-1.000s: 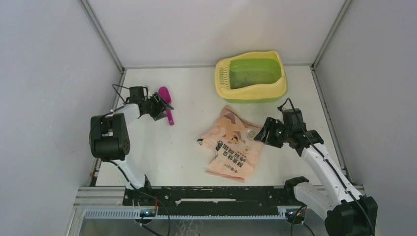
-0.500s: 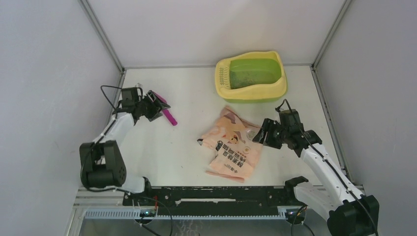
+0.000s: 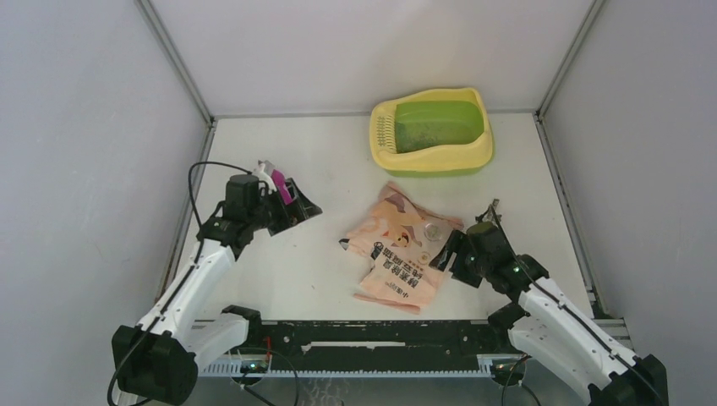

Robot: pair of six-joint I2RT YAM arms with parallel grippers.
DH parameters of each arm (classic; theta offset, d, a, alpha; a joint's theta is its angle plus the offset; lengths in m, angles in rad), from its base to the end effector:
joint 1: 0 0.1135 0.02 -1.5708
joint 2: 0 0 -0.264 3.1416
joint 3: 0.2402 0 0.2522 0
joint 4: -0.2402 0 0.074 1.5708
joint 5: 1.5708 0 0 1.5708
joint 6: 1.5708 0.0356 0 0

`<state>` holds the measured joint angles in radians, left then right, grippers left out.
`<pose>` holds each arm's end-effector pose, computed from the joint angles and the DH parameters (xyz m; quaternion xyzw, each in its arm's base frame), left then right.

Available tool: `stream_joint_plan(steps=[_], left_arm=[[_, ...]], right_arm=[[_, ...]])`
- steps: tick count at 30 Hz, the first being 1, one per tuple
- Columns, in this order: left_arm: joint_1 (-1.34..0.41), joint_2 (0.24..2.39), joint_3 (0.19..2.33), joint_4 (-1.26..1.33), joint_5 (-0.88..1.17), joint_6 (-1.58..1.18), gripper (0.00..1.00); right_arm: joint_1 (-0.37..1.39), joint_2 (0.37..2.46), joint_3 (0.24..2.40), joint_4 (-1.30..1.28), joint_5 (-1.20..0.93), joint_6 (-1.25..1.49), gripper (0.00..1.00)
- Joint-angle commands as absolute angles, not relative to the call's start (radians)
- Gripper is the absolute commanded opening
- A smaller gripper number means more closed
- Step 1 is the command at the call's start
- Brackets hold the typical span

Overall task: Fill the litter box with clean litter
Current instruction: Place the spatula at the center of the board, then close the cat litter bag at the center of the board.

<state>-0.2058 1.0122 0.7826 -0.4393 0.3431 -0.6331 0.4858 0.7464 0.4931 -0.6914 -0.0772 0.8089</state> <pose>0.2096 -0.0560 0.2734 -0.1153 0.8824 -0.3152 0.3296 0.1248 0.0690 0.2007 0.1412 0.9402 0.2149 0.2233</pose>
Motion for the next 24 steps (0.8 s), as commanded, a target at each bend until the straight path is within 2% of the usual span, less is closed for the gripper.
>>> stream_joint_plan(steps=[1,6,17,20,24], left_arm=[[-0.253,0.97,0.714,-0.439,0.327,-0.647,0.96],[-0.267,0.957,0.683,-0.428,0.331,-0.649,0.96],[-0.275,0.977,0.686,-0.4,0.34,-0.657,0.96],[-0.278,0.982,0.684,-0.394,0.338,-0.659,0.96],[-0.281,0.993,0.684,-0.384,0.337,-0.661,0.96]], right_arm=[[0.545,0.647,0.392,-0.632,0.0,1.012,0.79],[0.63,0.591,0.263,-0.512,0.058,1.165,0.79],[0.751,0.718,0.122,-0.202,0.142,1.404,0.77],[0.789,0.694,0.107,-0.191,0.173,1.441,0.64],[0.823,0.517,0.132,-0.29,0.253,1.459,0.33]])
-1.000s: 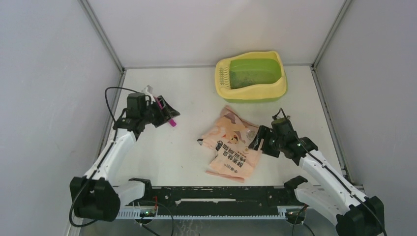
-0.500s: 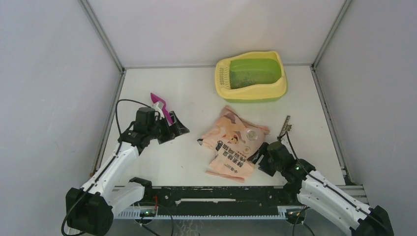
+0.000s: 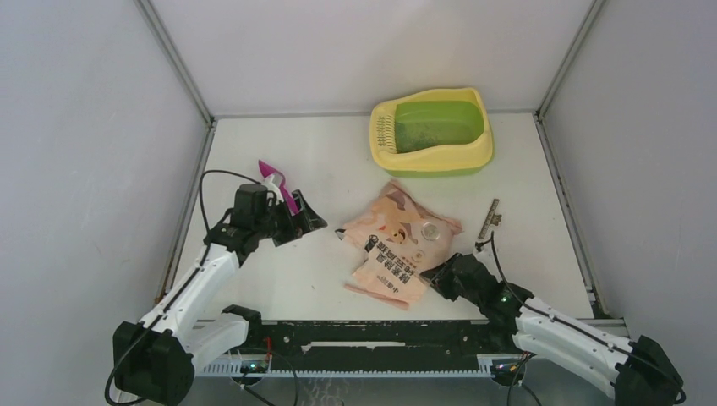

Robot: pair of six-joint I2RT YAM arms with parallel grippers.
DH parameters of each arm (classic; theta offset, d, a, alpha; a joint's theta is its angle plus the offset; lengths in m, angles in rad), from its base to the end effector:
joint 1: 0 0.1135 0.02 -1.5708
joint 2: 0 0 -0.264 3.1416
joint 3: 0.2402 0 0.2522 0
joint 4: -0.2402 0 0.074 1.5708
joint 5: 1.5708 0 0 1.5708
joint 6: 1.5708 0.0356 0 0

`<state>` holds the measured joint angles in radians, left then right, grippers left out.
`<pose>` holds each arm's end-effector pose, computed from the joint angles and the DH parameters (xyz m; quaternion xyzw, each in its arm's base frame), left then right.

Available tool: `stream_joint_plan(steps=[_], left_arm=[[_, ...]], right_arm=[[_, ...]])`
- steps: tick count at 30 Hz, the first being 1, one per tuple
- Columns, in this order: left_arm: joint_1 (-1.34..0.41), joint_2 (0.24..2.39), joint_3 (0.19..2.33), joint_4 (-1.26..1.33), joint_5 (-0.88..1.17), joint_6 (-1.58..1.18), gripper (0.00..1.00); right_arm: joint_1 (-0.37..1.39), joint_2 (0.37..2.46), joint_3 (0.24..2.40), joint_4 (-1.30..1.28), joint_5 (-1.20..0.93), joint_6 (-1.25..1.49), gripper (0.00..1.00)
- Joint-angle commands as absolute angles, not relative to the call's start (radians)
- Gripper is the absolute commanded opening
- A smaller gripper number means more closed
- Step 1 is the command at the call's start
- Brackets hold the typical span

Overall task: Fill the litter box with clean litter
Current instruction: Close the cat litter bag at the center of the board.

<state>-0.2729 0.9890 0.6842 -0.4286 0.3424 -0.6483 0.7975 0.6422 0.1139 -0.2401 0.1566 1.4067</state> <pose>0.1956 -0.0672 0.2458 -0.0999 0.8974 -0.3175 0.2897 0.0940 0.0884 0.1241 0.3044 0.8664 0.3148 0.2401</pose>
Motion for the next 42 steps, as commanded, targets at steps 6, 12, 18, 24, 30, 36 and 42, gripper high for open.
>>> stream_joint_plan(steps=[6,12,18,24,30,36,42], left_arm=[[-0.302,1.022,0.699,-0.329,0.339,-0.698,0.96],[-0.359,1.12,0.763,-0.224,0.358,-0.774,0.96],[-0.36,1.192,0.799,-0.071,0.363,-0.888,0.96],[-0.406,1.308,0.853,0.067,0.41,-1.007,0.96],[-0.45,1.413,0.83,0.172,0.429,-1.094,0.99],[-0.473,1.514,0.827,0.28,0.485,-1.17,1.0],[-0.488,1.623,0.852,0.421,0.527,-1.285,1.0]], right_arm=[[0.706,0.294,0.214,-0.469,0.223,1.377,0.15],[0.406,0.289,0.224,-0.409,-0.101,1.284,0.1],[0.136,0.382,0.244,-0.297,-0.426,1.24,0.08],[0.009,0.501,0.299,-0.196,-0.634,1.239,0.08],[-0.049,0.554,0.307,-0.12,-0.708,1.278,0.08],[-0.064,0.566,0.307,-0.128,-0.727,1.258,0.09],[-0.076,0.569,0.307,-0.137,-0.738,1.241,0.09]])
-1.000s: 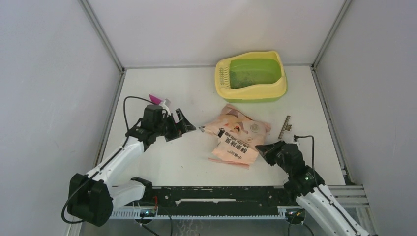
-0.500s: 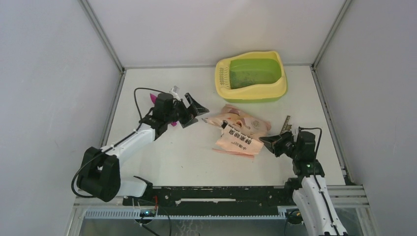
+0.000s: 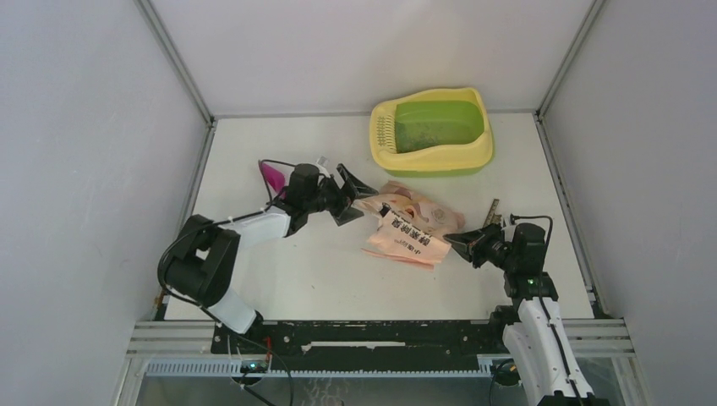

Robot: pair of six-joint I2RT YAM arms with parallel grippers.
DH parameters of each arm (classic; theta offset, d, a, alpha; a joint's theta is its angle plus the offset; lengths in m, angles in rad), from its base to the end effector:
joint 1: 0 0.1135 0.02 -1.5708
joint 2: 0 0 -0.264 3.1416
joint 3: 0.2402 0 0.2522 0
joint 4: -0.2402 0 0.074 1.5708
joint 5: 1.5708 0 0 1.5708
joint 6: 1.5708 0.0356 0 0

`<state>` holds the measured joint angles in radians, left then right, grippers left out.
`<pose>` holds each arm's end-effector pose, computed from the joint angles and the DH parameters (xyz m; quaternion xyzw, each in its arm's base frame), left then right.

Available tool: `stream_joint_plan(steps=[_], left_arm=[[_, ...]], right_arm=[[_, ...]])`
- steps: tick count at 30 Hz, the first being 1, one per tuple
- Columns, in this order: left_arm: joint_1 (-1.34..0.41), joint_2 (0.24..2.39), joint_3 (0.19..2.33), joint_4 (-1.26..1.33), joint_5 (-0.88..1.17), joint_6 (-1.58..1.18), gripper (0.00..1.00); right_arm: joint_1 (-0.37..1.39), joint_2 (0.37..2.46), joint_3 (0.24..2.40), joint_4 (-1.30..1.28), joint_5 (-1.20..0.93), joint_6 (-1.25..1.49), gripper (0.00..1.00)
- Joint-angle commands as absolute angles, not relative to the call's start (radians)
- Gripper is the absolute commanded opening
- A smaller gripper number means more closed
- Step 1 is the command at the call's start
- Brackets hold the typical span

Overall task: Fill the litter box with clean litter
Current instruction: Close the cat litter bag at the center of the board.

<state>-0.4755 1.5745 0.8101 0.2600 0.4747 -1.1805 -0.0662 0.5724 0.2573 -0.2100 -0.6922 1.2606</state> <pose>0.2876 -0.1664 0.2002 -0.1768 0.8268 -0.5009 0.1850 0.1385 0.0136 0.1868 0.3684 0.7465 0.5072 0.2232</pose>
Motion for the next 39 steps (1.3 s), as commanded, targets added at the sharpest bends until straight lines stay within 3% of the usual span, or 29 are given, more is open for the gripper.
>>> stream_joint_plan(steps=[1,5,7,15,18,20,34,39], left_arm=[[-0.49,1.636,0.851,0.449,0.531,-1.306,1.0],[-0.5,1.673,0.87,0.495,0.543,-1.344,1.0],[-0.5,1.684,0.868,0.515,0.546,-1.364,0.94],[-0.499,1.705,0.857,0.595,0.58,-1.407,0.26],[-0.496,1.682,0.839,0.596,0.578,-1.399,0.08],[-0.492,1.65,0.816,0.591,0.577,-1.393,0.01],[-0.468,1.224,0.79,0.091,0.46,-1.132,0.06],[-0.469,1.117,0.712,0.047,0.42,-1.107,0.14]], right_arm=[[-0.079,0.569,0.307,-0.141,-0.74,1.238,0.09],[-0.084,0.572,0.307,-0.156,-0.748,1.223,0.09],[-0.086,0.57,0.308,-0.159,-0.752,1.217,0.1],[-0.108,0.556,0.308,-0.191,-0.776,1.19,0.1],[-0.119,0.553,0.307,-0.2,-0.786,1.182,0.1],[-0.13,0.55,0.308,-0.198,-0.799,1.184,0.11],[-0.141,0.682,0.464,-0.183,-0.879,1.145,0.14],[-0.104,0.808,0.556,-0.176,-0.865,1.063,0.24]])
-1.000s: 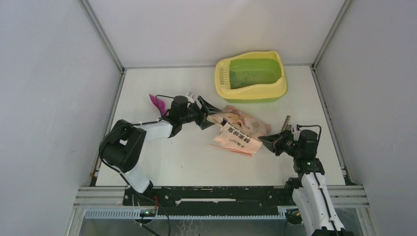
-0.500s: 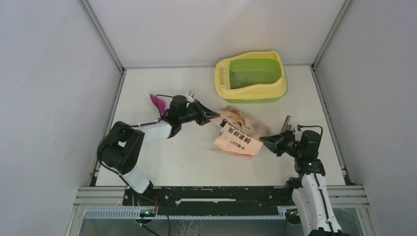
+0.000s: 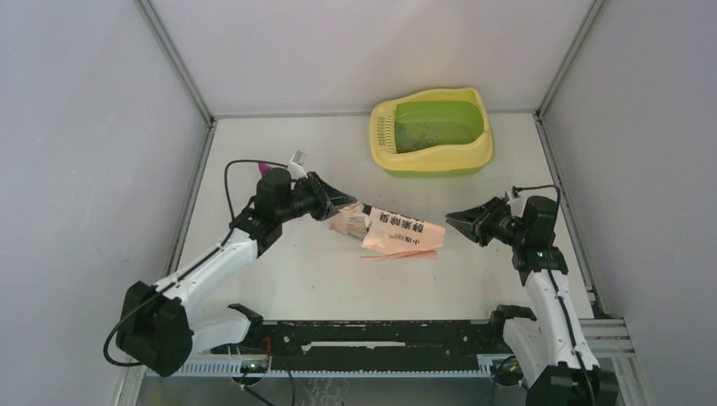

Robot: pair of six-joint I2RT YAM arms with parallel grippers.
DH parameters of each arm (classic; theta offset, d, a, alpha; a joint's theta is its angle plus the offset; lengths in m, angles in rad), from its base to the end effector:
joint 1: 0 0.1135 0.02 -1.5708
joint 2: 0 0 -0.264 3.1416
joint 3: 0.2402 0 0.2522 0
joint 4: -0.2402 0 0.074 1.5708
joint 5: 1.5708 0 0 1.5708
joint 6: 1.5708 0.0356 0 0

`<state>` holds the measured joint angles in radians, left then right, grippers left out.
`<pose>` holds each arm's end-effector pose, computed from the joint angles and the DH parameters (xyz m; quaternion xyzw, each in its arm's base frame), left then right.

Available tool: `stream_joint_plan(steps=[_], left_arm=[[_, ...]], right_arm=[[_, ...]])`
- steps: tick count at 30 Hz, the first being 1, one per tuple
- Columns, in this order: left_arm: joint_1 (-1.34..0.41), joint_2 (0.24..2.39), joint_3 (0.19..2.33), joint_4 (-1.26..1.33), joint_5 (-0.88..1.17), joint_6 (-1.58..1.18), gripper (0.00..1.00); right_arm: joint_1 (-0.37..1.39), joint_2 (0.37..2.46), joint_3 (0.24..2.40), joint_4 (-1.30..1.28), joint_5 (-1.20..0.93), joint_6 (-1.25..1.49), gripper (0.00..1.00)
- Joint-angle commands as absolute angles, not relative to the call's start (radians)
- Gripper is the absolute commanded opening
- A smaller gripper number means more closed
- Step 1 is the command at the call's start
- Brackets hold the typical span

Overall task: Fill the litter box with clean litter
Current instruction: Close the cat litter bag at the center of the board.

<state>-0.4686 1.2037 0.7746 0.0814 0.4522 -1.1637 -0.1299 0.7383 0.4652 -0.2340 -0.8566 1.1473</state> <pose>0.2362 -0.1370 0.2764 -0.1507 0.7941 -0.5334 0.2496 0.1640 0.0057 0.2356 0.2982 0.7551 0.5373 0.2286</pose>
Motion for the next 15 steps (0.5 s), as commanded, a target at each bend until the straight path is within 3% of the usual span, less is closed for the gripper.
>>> stream_joint_plan(steps=[1,8,11,15], left_arm=[[-0.469,1.103,0.696,0.032,0.404,-1.093,0.19],[-0.46,1.024,0.591,-0.036,0.35,-1.009,0.49],[-0.451,1.021,0.6,-0.057,0.344,-0.984,0.57],[-0.449,1.01,0.63,-0.109,0.341,-0.951,0.6]], right_arm=[[-0.095,0.838,0.573,-0.192,-0.856,1.027,0.28],[-0.088,0.897,0.595,-0.25,-0.889,0.897,0.55],[-0.067,0.886,0.618,-0.311,-0.901,0.85,0.57],[-0.023,0.843,0.633,-0.453,-0.887,0.806,0.58]])
